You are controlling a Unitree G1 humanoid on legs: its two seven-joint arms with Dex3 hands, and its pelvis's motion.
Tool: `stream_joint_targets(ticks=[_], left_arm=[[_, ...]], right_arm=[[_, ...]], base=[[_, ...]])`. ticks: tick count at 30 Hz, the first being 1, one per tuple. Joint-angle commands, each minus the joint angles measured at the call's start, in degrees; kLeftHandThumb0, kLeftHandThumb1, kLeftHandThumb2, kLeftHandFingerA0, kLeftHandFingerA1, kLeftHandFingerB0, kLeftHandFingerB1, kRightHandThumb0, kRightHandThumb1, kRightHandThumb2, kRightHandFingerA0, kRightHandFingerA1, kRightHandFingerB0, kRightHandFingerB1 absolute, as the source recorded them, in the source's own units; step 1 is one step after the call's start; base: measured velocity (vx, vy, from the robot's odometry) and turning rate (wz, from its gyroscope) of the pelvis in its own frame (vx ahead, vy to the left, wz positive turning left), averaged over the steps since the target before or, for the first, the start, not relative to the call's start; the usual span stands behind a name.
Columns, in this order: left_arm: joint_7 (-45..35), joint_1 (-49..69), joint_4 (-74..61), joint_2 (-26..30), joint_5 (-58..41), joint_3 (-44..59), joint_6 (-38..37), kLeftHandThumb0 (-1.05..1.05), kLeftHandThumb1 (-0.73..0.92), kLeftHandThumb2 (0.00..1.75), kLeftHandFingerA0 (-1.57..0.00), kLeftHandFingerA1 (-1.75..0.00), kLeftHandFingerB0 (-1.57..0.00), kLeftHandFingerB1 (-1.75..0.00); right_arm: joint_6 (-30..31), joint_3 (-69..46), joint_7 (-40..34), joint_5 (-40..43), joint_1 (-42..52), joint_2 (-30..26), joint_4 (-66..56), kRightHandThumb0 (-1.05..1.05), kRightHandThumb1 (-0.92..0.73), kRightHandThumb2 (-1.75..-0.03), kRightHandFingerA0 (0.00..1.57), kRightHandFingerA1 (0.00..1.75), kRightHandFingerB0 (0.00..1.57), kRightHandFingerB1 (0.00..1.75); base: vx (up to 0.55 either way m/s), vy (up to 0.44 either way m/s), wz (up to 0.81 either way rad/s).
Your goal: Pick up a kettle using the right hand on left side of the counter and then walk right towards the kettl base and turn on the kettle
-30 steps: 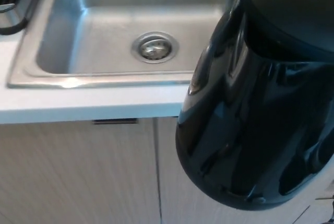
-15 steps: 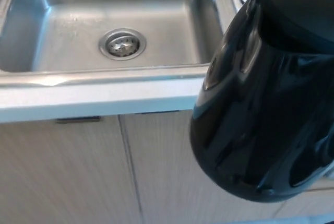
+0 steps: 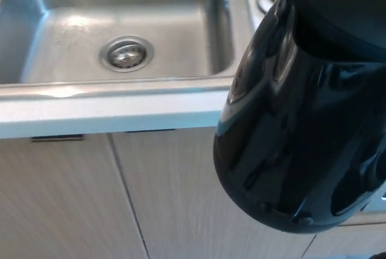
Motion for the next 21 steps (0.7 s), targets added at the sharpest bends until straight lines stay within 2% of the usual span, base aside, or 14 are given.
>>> stream_joint_targets(ticks=[1, 7, 13, 21], left_arm=[[-1.16, 0.45, -0.14, 0.25, -1.11, 0.40, -5.02, -0.04, 0.51, 1.02, -1.00, -0.87, -1.00, -0.74], [-1.08, 0.79, 0.23, 0.38, -0.62, 0.23, -5.52, -0.04, 0.54, 0.99, -1.01, -0.87, -0.95, -0.73], [-0.90, 0.58, 0.07, 0.22, -1.13, 0.56, -4.22, -0.05, 0.53, 0.98, -1.01, -0.87, -0.97, -0.73], [-0.82, 0.67, 0.00, 0.16, -0.86, 0.40, -5.17, -0.05, 0.55, 0.96, -1.01, -0.87, -0.97, -0.73]], right_arm=[[-4.11, -0.63, 0.06, 1.00, -0.15, -0.58, -0.61, -0.17, -0.38, -1.45, 1.10, 1.75, 0.89, 1.60], [-4.65, -0.30, 0.00, 1.06, 0.81, -0.19, -0.87, -0.16, -0.40, -1.43, 1.10, 1.75, 0.89, 1.59], [-4.86, -0.24, -0.13, 1.04, 0.86, -0.15, -0.75, -0.14, -0.44, -1.44, 1.13, 1.75, 0.94, 1.52], [-4.82, -0.65, -0.20, 1.43, 0.08, -0.19, 0.02, -0.17, -0.39, -1.43, 1.10, 1.75, 0.88, 1.59]], base=[[-0.03, -0.341, -0.10], [0.05, -0.172, -0.02], [0.04, 0.049, 0.05], [0.02, 0.022, 0.02]])
